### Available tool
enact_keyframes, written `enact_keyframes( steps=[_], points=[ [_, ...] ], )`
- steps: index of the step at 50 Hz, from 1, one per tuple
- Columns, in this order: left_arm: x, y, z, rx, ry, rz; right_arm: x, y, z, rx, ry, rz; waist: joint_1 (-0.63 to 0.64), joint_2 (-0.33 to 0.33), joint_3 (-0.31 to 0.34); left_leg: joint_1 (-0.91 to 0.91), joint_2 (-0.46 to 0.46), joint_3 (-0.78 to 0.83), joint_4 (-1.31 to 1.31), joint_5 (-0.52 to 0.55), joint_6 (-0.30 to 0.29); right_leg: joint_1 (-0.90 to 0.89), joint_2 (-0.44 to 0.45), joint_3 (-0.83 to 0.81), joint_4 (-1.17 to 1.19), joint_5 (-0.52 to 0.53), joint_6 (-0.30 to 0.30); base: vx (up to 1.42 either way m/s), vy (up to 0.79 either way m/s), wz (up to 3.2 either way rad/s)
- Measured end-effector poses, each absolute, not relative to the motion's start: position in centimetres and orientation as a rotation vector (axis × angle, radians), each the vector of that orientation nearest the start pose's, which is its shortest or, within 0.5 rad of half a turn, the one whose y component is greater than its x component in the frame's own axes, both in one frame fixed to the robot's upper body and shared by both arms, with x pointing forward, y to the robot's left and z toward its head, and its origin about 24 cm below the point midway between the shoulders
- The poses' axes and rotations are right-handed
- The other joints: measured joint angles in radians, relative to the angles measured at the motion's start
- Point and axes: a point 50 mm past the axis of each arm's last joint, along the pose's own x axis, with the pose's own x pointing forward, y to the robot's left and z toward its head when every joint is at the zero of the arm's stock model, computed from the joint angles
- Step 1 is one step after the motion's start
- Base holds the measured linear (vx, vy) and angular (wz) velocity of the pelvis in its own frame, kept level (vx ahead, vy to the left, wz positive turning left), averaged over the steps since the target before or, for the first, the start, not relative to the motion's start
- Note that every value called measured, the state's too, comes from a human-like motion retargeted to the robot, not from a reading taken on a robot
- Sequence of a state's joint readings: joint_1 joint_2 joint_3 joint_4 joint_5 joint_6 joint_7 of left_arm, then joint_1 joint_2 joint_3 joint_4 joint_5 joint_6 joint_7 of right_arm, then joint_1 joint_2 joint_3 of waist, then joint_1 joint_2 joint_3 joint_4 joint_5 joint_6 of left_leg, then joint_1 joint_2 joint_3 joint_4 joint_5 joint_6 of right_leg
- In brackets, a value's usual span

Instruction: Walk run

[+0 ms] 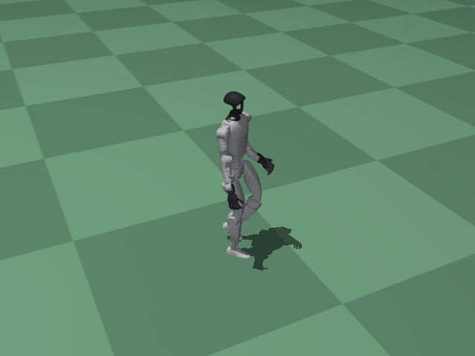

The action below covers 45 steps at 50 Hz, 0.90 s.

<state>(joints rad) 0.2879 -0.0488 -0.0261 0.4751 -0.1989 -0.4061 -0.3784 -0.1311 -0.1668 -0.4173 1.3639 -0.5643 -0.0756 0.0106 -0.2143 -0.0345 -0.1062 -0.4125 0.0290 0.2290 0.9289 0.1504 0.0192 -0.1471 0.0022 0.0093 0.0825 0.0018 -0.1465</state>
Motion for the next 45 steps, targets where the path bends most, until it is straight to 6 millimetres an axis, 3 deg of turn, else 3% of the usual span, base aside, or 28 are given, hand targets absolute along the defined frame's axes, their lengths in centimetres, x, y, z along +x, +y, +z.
enact_keyframes(
  steps=[4, 7, 10, 13, 15, 17, 18, 20, 22, 23, 25, 28, 30, 33, 36, 38, 40, 43, 45],
  points=[
    [15.3, 14.4, -6.9, -0.223, 0.259, -0.232, 20.1, -25.1, -11.5, -0.513, 0.876, -0.048, 0.089, -0.002, 0.006, -0.097, 0.044, 0.049, -0.349, -0.091, 0.023, 0.097, 0.080, 0.065, -0.027, -0.034, -0.041, 1.00, -0.36, -1.53],
    [16.0, 15.0, -6.2, -0.168, 0.229, -0.241, 24.2, -25.9, -8.3, -0.611, 0.713, -0.061, 0.138, 0.014, 0.016, -0.117, 0.049, 0.072, -0.671, -0.110, 0.062, 0.176, 0.133, 0.096, -0.030, -0.068, -0.066, 0.98, -0.25, -1.10],
    [16.5, 15.0, -5.5, -0.110, 0.196, -0.233, 26.0, -26.4, -6.5, -0.667, 0.621, -0.092, 0.154, 0.000, 0.019, -0.128, -0.032, -0.054, -0.915, -0.176, 0.029, 0.254, 0.138, 0.095, -0.021, -0.087, -0.073, 1.08, -0.18, -0.52],
    [16.6, 14.9, -5.4, -0.095, 0.187, -0.231, 24.8, -26.6, -7.3, -0.655, 0.632, -0.143, 0.168, -0.008, 0.006, -0.120, -0.026, -0.028, -0.879, -0.184, -0.001, 0.313, 0.144, 0.073, 0.016, -0.024, -0.026, 1.20, -0.12, -0.40],
    [16.4, 14.7, -5.6, -0.104, 0.196, -0.236, 22.3, -26.5, -9.2, -0.611, 0.712, -0.166, 0.219, -0.015, -0.014, -0.112, -0.007, -0.003, -0.814, -0.150, -0.008, 0.338, 0.141, 0.073, 0.066, 0.101, 0.030, 1.31, -0.06, -1.07],
    [15.9, 14.4, -6.0, -0.121, 0.218, -0.242, 18.4, -25.8, -12.0, -0.539, 0.871, -0.155, 0.242, -0.024, -0.039, -0.082, -0.005, -0.008, -0.775, -0.079, -0.009, 0.337, 0.132, 0.044, 0.155, 0.320, 0.119, 1.44, -0.02, -0.59],
    [15.7, 14.5, -6.2, -0.128, 0.229, -0.235, 16.1, -25.0, -13.4, -0.496, 0.966, -0.129, 0.225, -0.027, -0.044, -0.085, -0.024, -0.091, -0.738, -0.082, 0.011, 0.320, 0.137, 0.040, 0.224, 0.426, 0.175, 1.32, -0.08, 0.09],
    [15.7, 15.1, -6.4, -0.133, 0.238, -0.210, 11.3, -23.0, -15.9, -0.407, 1.175, -0.055, 0.181, -0.046, -0.024, -0.054, -0.082, -0.189, -0.674, -0.141, 0.042, 0.228, 0.158, 0.045, 0.499, 0.522, 0.265, 1.11, -0.17, 0.44],
    [16.2, 15.5, -6.3, -0.132, 0.231, -0.195, 6.5, -21.2, -17.3, -0.310, 1.394, 0.027, 0.154, -0.065, 0.000, 0.038, -0.066, -0.057, -0.672, -0.185, 0.051, 0.125, 0.125, -0.006, 0.763, 0.522, 0.298, 1.08, -0.22, 0.02],
    [16.4, 15.7, -6.2, -0.129, 0.229, -0.190, 3.8, -20.0, -17.7, -0.251, 1.501, 0.078, 0.164, -0.019, -0.003, 0.083, 0.005, -0.026, -0.711, -0.187, 0.042, 0.097, 0.159, -0.040, 0.732, 0.522, 0.261, 0.88, -0.15, -0.64],
    [17.2, 15.8, -6.1, -0.134, 0.224, -0.191, -1.3, -18.5, -17.7, -0.133, 1.696, 0.181, 0.166, 0.035, 0.008, 0.149, 0.044, -0.035, -0.745, -0.207, 0.036, 0.012, 0.205, -0.074, 0.732, 0.443, 0.188, 0.81, -0.14, -0.37],
    [18.3, 15.4, -5.6, -0.145, 0.191, -0.208, -8.0, -16.5, -16.9, 0.021, 1.892, 0.327, 0.074, 0.080, 0.039, 0.233, 0.035, -0.088, -0.798, -0.216, 0.025, -0.121, 0.201, -0.093, 0.704, 0.301, 0.215, 0.96, -0.17, 1.11],
    [18.9, 15.2, -5.0, -0.141, 0.157, -0.226, -11.8, -15.3, -15.9, 0.090, 1.975, 0.415, 0.000, 0.104, 0.053, 0.281, 0.024, -0.135, -0.828, -0.231, 0.021, -0.202, 0.157, -0.107, 0.630, 0.207, 0.227, 0.83, -0.16, 1.34],
    [19.5, 15.2, -4.1, -0.124, 0.111, -0.264, -16.5, -13.6, -14.2, 0.150, 2.067, 0.505, -0.049, 0.101, 0.070, 0.371, -0.018, -0.139, -0.863, -0.271, 0.022, -0.261, 0.023, -0.161, 0.398, 0.168, 0.208, 0.85, -0.25, 0.37],
    [20.0, 15.6, -3.6, -0.102, 0.091, -0.287, -19.4, -12.2, -12.8, 0.188, 2.139, 0.541, -0.078, 0.070, 0.084, 0.466, -0.062, -0.127, -0.883, -0.318, 0.003, -0.295, -0.093, -0.217, 0.143, 0.143, 0.199, 0.72, -0.31, -0.06],
    [19.9, 15.9, -3.7, -0.092, 0.097, -0.280, -20.6, -11.6, -12.0, 0.222, 2.176, 0.539, -0.084, 0.067, 0.079, 0.515, -0.064, -0.110, -0.887, -0.340, -0.025, -0.321, -0.098, -0.216, -0.016, 0.102, 0.207, 1.02, -0.56, -0.52],
    [19.5, 15.9, -4.2, -0.099, 0.119, -0.256, -21.3, -11.4, -11.6, 0.266, 2.199, 0.522, -0.052, 0.076, 0.054, 0.543, -0.055, -0.054, -0.882, -0.341, -0.058, -0.337, -0.062, -0.255, -0.134, 0.084, 0.162, 0.83, -0.42, -0.99],
    [18.3, 15.3, -5.3, -0.144, 0.173, -0.224, -20.9, -11.7, -11.8, 0.334, 2.210, 0.443, -0.084, 0.108, 0.020, 0.557, -0.020, -0.074, -0.821, -0.233, -0.135, -0.308, -0.059, -0.407, -0.082, 0.084, 0.022, 0.98, -0.51, 0.00],
    [17.4, 14.5, -6.0, -0.181, 0.208, -0.219, -19.7, -12.1, -12.5, 0.353, 2.171, 0.351, -0.125, 0.112, -0.001, 0.561, -0.012, -0.135, -0.749, -0.069, -0.213, -0.296, -0.079, -0.444, -0.037, 0.173, 0.001, 1.01, -0.57, 0.52]
  ],
)
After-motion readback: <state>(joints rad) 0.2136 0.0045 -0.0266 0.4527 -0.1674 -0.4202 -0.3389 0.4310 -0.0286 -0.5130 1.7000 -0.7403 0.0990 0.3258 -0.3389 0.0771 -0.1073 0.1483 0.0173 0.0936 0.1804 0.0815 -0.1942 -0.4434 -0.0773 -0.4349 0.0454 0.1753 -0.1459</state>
